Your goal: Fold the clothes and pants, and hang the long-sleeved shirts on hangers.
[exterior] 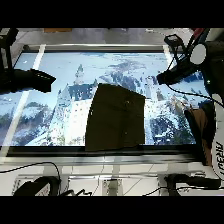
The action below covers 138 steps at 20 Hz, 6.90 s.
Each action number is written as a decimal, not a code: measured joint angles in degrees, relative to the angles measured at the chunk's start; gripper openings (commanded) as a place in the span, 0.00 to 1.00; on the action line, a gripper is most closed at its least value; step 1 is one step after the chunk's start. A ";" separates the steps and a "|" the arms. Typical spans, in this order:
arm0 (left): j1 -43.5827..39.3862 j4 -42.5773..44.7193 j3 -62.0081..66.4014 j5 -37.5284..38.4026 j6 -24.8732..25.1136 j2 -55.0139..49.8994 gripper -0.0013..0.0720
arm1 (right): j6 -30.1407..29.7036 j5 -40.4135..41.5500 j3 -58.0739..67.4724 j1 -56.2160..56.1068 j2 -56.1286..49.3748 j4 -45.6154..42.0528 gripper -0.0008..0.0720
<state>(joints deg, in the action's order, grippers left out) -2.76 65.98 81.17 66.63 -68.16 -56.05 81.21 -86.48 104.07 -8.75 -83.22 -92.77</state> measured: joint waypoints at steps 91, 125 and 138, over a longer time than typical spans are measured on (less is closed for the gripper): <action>4.17 -32.46 -42.29 4.00 22.01 -23.17 0.05 | -33.64 8.83 -67.63 10.54 1.79 69.24 0.06; -13.92 -32.20 -28.89 -36.89 9.77 -13.20 0.05 | 0.07 59.39 -60.22 0.85 21.90 57.40 0.06; -13.75 -6.25 -29.33 -0.76 -8.46 -20.90 0.06 | 0.46 18.34 -61.94 8.52 19.32 35.67 0.06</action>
<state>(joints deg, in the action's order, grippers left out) -16.51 59.72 51.83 65.87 -76.62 -76.95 81.67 -68.14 42.13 -0.23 -63.90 -57.10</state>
